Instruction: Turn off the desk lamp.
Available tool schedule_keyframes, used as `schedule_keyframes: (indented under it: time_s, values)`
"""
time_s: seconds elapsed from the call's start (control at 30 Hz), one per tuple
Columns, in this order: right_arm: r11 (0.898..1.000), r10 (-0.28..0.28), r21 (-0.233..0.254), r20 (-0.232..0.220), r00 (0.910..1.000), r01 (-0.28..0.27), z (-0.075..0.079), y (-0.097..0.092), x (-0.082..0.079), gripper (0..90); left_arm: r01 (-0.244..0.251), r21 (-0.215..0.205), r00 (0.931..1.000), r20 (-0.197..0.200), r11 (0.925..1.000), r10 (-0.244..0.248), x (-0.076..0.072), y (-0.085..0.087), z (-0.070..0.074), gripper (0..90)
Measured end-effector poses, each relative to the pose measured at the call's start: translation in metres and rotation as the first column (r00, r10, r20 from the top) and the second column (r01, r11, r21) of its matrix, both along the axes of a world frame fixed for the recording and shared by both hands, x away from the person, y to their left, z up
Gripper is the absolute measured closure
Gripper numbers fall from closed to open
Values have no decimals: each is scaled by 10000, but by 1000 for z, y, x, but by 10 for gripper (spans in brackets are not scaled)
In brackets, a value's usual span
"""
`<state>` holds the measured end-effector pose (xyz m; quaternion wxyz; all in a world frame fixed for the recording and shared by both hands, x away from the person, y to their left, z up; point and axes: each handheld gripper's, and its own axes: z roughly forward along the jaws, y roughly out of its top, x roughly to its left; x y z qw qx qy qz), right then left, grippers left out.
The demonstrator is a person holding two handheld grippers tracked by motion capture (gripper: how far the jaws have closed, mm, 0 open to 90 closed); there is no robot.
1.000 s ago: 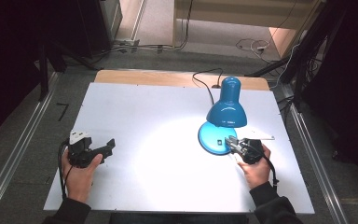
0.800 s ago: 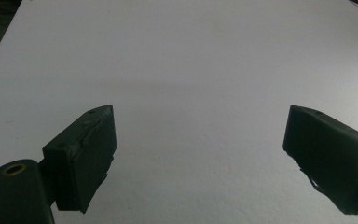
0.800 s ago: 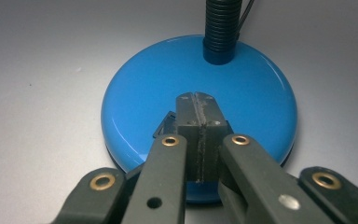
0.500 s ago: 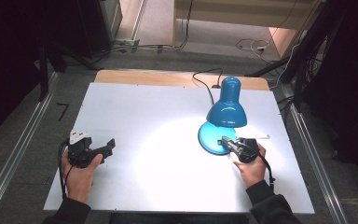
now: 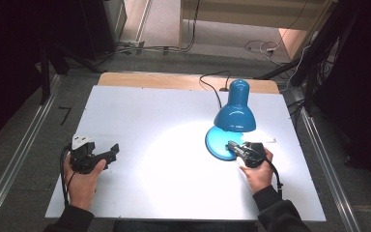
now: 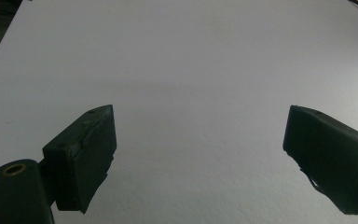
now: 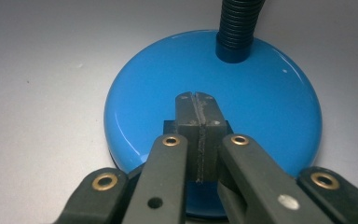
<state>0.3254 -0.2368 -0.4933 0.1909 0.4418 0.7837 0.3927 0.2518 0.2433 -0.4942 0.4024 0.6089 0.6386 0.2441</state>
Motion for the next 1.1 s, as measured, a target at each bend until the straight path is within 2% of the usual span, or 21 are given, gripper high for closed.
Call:
schedule_keyframes:
  time_s: [0.8,0.83,0.97,1.03,1.1]
  values:
    - [9999,32,-140,102,9999,-30,-1,1,1,882,59,36,10000,-26,10000,-59,0,-1,0,105]
    - [9997,-26,-250,96,10000,28,-2,2,1,882,57,33,10000,-24,10000,-57,0,-1,0,104]
    - [9994,-10,-341,399,9992,23,-4,6,3,882,40,8,10000,42,10000,-40,-1,0,1,105]
    - [9998,-50,-207,386,9992,58,-4,7,4,882,-8,-34,10000,14,10000,8,0,1,0,104]
    - [9997,-194,128,428,9989,189,-2,4,5,876,-13,-56,10000,15,10000,13,0,2,0,105]
